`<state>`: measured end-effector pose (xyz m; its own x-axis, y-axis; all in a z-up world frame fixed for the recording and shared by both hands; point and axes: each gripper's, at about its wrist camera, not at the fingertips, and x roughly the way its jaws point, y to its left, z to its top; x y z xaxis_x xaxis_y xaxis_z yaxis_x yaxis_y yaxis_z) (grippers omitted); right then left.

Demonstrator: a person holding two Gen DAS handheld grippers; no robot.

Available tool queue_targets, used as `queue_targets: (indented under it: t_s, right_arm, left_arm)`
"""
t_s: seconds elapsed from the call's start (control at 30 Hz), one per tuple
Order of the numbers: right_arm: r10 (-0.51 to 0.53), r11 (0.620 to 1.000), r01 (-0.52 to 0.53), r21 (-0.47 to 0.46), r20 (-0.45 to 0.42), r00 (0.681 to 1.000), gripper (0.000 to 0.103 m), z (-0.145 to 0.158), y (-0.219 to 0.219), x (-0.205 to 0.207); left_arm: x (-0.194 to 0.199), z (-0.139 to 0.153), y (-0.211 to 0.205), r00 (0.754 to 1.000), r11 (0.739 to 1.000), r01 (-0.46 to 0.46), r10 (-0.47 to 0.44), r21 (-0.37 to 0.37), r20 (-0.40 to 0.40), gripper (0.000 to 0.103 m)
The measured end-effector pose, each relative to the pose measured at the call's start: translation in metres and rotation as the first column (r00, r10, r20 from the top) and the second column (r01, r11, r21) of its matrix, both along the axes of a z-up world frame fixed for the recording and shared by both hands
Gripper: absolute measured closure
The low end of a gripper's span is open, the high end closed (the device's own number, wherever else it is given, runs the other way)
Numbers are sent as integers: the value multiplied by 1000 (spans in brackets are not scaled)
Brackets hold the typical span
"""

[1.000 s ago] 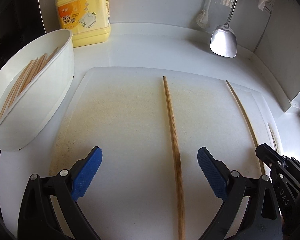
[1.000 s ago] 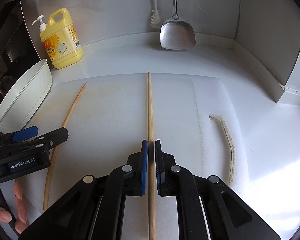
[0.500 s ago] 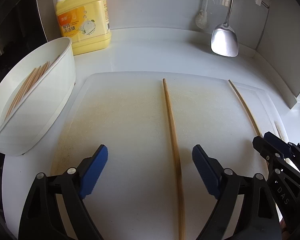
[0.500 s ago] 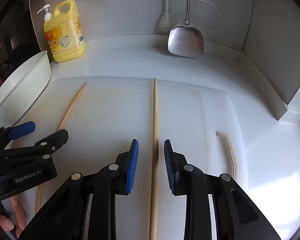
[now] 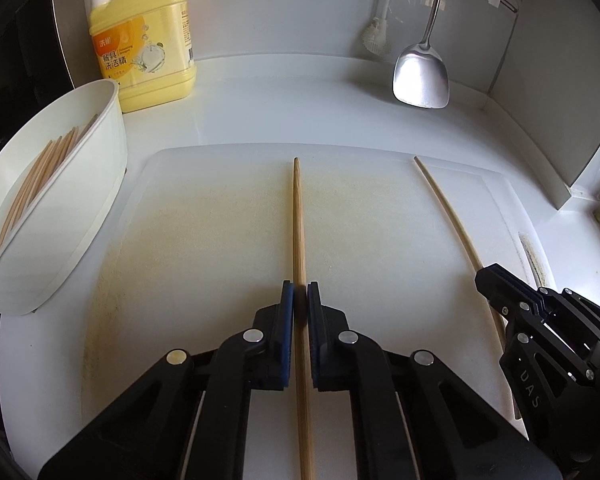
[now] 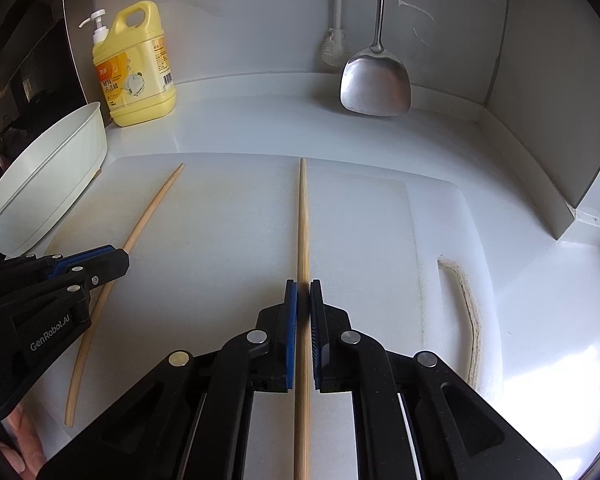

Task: Organize utensils
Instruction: 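Carry the left tool's chopstick over the basin while the right tool carries its own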

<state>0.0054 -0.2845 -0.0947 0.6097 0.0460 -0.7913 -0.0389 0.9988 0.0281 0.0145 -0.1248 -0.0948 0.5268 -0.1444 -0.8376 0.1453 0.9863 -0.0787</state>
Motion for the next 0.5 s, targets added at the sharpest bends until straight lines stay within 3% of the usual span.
queue_targets:
  t_s: [0.23,0.5]
  right_arm:
    - [-10,997,10,71,-6,1000,97,11,-3,-9]
    - [48,990,-55,131,55,997,97,51,16,-19]
  left_arm:
    - [-12,10,11,999,998,-2,0,-56,-36,96]
    - [-27,53,41,999,996,-38,38,-78,-5,96]
